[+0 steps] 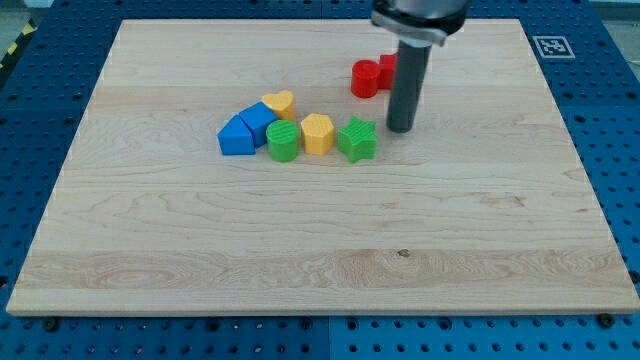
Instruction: Place the red blocks into the group of blocks
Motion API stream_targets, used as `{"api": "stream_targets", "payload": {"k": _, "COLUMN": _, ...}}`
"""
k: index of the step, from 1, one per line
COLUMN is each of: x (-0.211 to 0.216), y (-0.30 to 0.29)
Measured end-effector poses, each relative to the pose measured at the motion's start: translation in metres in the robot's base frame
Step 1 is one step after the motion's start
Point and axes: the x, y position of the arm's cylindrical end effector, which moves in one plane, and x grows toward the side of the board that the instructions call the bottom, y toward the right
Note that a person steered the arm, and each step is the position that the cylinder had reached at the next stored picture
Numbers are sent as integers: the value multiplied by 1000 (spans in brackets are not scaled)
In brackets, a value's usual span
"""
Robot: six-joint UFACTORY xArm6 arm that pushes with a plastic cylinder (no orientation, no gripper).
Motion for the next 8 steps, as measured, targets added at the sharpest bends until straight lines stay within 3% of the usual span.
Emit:
{"api": "stream_targets", "payload": {"k": 1, "x": -28, "y": 51}}
{"api": "stream_targets", "payload": {"k": 2, "x": -73, "y": 61}}
{"api": "stream_targets", "payload": {"k": 3, "x": -102, "y": 35}}
{"api": "stream_targets", "payload": {"k": 4, "x": -102, "y": -15}}
{"api": "stream_targets", "payload": {"k": 6, "x": -120, "y": -57}}
{"api": "stream_targets", "payload": {"k": 7, "x": -138, "y": -40}}
{"api": "stream_targets", "payload": {"k": 8, "x": -124, "y": -5}}
